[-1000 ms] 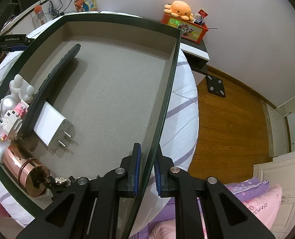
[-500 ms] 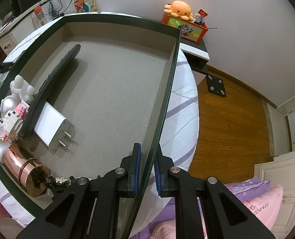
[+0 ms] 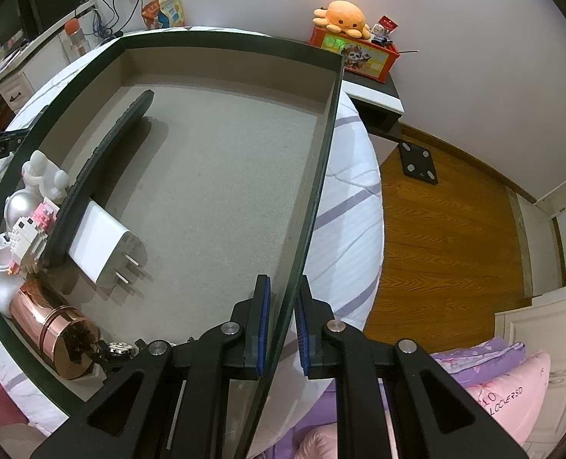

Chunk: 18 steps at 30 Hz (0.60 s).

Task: Organize rigid objects
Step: 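Move the left gripper to the blue-and-gold lighter box and grasp it, then carry the lighter box into the pink box and open the left gripper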

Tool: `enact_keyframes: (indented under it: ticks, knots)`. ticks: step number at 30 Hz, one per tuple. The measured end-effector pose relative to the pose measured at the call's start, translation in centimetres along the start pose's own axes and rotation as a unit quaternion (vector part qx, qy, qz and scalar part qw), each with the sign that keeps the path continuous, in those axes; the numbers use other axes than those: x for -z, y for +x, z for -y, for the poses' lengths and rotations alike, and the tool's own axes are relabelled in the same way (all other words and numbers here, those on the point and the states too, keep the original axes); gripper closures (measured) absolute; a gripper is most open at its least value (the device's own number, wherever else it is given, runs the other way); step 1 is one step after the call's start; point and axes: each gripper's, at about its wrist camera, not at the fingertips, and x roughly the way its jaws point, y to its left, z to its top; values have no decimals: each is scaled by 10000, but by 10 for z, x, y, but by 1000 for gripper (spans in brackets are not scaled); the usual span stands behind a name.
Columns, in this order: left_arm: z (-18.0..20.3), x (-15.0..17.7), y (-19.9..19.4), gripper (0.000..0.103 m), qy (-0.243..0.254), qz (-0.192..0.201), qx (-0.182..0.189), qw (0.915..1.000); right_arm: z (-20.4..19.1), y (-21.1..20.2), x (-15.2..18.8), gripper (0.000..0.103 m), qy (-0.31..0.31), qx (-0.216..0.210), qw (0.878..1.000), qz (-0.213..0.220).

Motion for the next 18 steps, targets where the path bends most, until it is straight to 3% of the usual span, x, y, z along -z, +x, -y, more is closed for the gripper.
enact_keyframes:
  ticks: [18]
  knots:
    - [1, 19, -31, 83, 112, 20, 319, 9994, -5, 1, 2, 89, 62, -81, 9999, -47]
